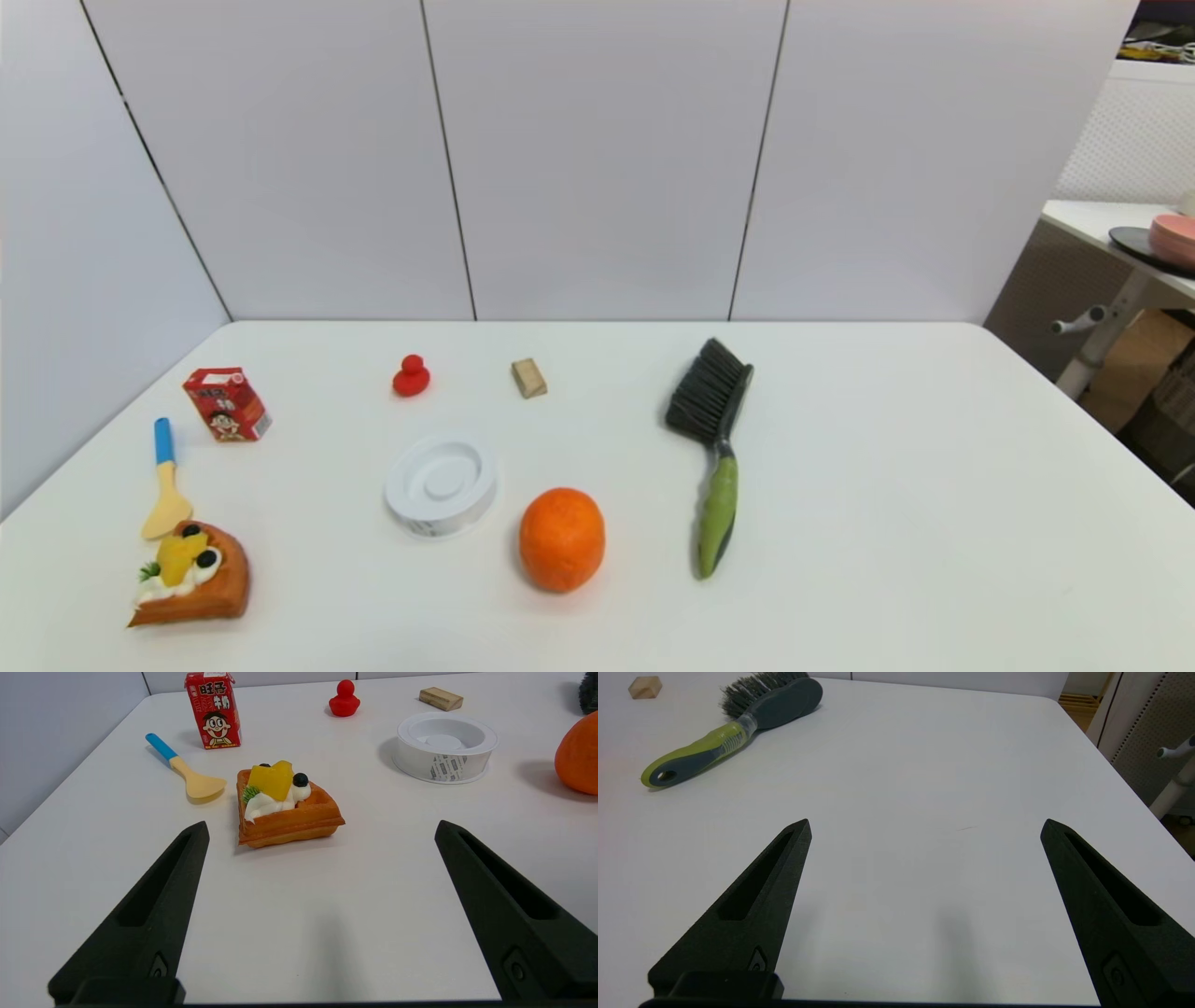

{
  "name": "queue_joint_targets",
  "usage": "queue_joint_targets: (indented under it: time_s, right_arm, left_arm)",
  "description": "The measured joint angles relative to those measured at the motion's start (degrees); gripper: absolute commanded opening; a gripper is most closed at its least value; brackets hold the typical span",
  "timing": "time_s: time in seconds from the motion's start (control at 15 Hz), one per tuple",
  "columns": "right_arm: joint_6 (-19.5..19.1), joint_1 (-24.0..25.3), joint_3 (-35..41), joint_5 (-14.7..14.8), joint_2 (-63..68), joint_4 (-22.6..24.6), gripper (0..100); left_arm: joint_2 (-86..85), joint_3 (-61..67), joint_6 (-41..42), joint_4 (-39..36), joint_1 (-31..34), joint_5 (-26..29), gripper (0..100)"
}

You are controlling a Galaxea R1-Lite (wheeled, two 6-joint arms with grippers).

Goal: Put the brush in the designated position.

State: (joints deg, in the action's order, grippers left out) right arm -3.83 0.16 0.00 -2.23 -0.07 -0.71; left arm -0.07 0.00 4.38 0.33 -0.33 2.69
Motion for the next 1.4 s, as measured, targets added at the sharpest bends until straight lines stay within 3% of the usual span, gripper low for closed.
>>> queue_joint_targets:
  time_s: [0.8,1.13,1.4]
  right_arm:
    - [0.0,0.0,0.0,0.0,0.0,0.0,100]
    - [0.0,0.0,0.0,0.0,0.0,0.0,100]
    - [0.0,0.0,0.0,0.0,0.0,0.0,100]
  left_arm:
    - [0.1,-0.6,1.2,1.2,0.0,0.2,100]
    - [9.4,-11.5,9.0,4.9,-0.7,1.0,100]
    - [24.9,-23.8,13.7,6.7,-5.9,1.1,100]
